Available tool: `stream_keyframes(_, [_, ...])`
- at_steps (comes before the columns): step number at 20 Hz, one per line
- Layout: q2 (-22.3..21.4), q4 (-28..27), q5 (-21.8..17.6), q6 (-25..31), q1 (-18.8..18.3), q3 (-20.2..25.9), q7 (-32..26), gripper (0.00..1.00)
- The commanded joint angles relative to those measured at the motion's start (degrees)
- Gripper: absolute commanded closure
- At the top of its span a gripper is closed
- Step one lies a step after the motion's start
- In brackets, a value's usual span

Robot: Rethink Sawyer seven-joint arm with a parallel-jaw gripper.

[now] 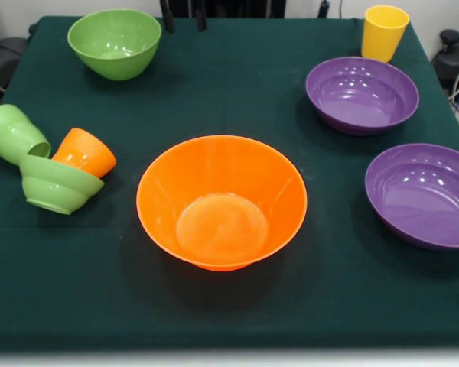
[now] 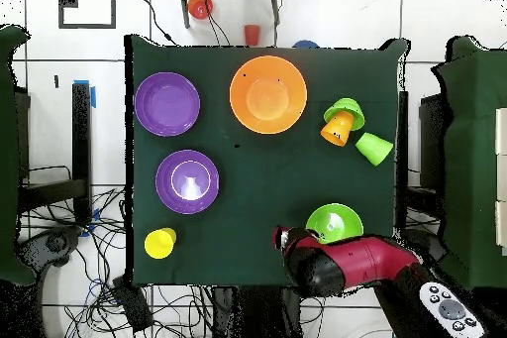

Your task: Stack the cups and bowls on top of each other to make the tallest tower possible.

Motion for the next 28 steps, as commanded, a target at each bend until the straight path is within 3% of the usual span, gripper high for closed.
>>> stream_keyframes(1, [4.5,-4.5,-4.8,5.8,0.0,-1.7,-5.9,0.00])
stream_keyframes(8, [0.0,-2.7,-1.2,11.6,-2.5,1.8,-10.8,0.00])
stream_keyframes(12, [-1.5,-4.0,0.6,15.2,-1.4,3.6,-11.3,0.00])
stream_keyframes(16, [-0.8,-5.6,0.2,16.3,-0.5,4.4,-10.3,0.00])
stream_keyframes(22, [-1.2,-5.3,-1.0,16.4,-2.1,5.6,-10.6,0.00])
stream_keyframes(28, [1.3,-6.9,-3.0,15.7,-3.8,5.5,-11.3,0.00])
